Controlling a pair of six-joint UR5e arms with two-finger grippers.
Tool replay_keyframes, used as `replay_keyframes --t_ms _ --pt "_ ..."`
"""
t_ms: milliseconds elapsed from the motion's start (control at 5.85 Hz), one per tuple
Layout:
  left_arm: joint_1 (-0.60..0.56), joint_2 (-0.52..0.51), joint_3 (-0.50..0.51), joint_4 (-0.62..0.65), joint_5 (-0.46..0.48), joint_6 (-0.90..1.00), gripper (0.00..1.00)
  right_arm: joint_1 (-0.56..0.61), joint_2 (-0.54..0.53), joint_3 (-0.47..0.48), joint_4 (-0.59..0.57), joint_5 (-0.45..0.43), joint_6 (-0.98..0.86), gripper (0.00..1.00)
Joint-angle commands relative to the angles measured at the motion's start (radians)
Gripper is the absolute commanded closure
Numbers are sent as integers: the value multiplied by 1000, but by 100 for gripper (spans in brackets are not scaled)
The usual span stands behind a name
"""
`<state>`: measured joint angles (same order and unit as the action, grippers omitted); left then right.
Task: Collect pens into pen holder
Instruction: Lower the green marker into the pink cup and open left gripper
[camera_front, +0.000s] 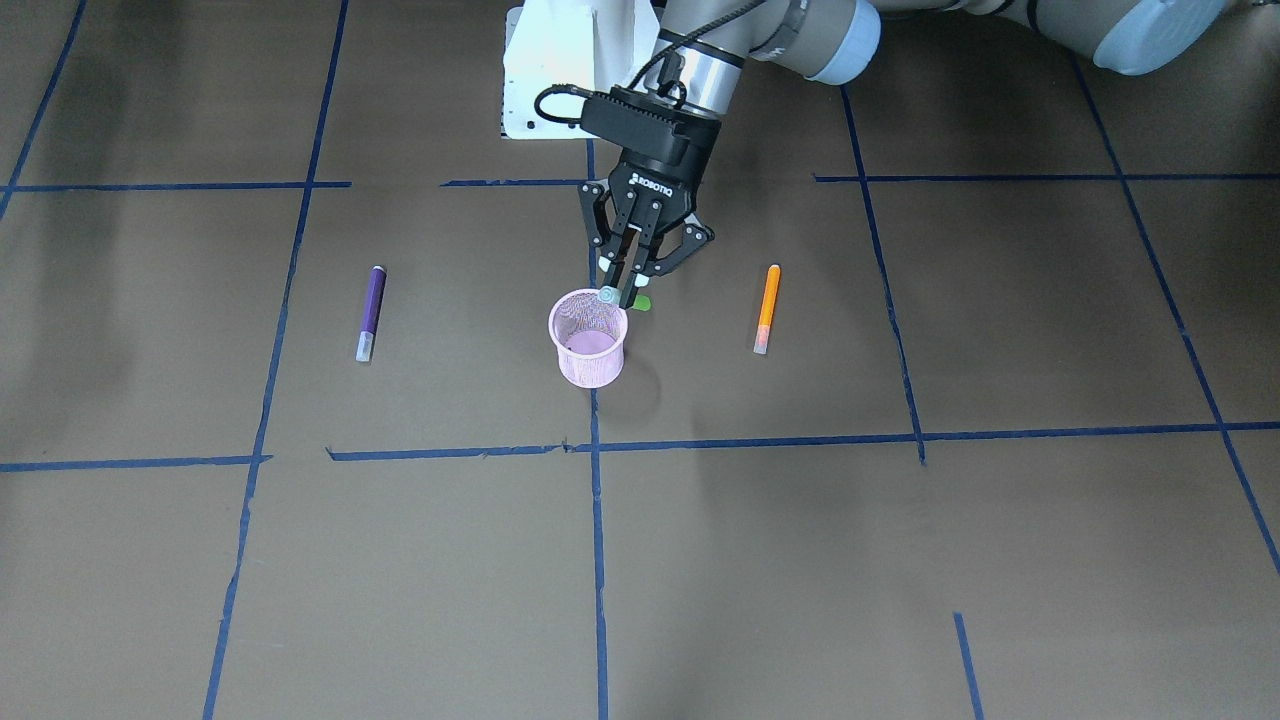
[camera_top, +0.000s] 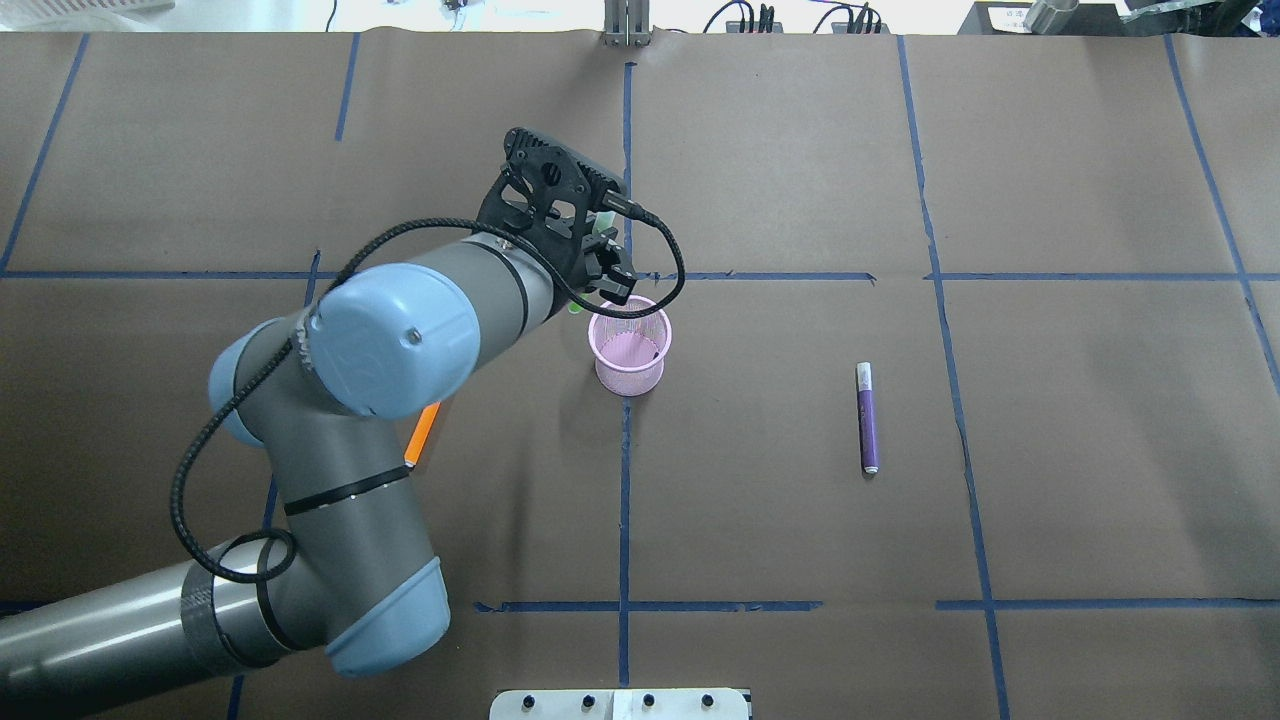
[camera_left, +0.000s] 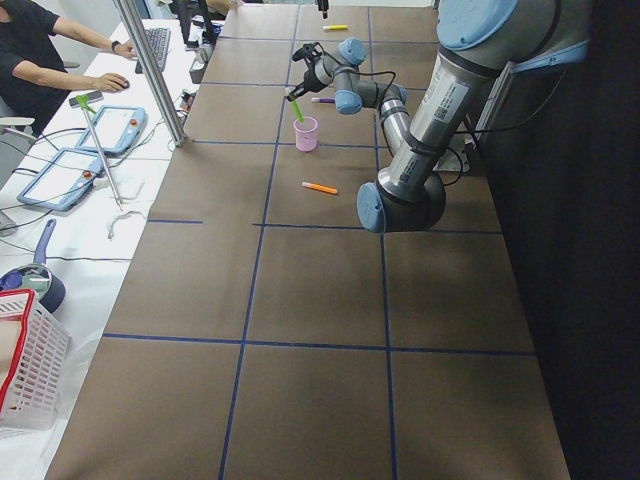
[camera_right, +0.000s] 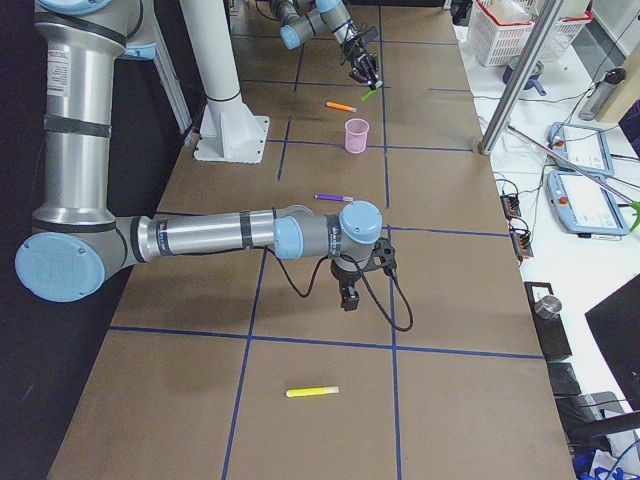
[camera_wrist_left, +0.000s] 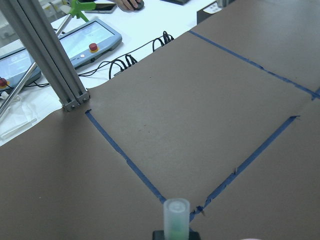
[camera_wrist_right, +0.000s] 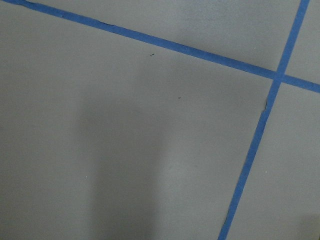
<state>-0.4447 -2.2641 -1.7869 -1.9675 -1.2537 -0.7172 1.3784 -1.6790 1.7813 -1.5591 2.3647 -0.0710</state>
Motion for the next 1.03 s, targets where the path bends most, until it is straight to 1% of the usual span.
replay_keyframes --t_ms 0,171,342,513,684,855 --pt "24 -51 61 -23 43 -31 91 -1 1 -3 2 -38 0 0" --pt "58 -36 75 -71 53 -33 87 -1 1 -3 2 -38 2 0" --pt "63 -34 101 -97 95 -36 68 -1 1 -6 2 -38 2 0" --pt "64 -34 130 -138 126 -36 43 -1 -1 -6 2 -38 2 0" --pt "67 -32 133 -157 138 -34 28 -1 1 -8 2 -38 2 0" --pt "61 -32 127 -156 138 -34 26 -1 -1 -19 2 -39 2 0"
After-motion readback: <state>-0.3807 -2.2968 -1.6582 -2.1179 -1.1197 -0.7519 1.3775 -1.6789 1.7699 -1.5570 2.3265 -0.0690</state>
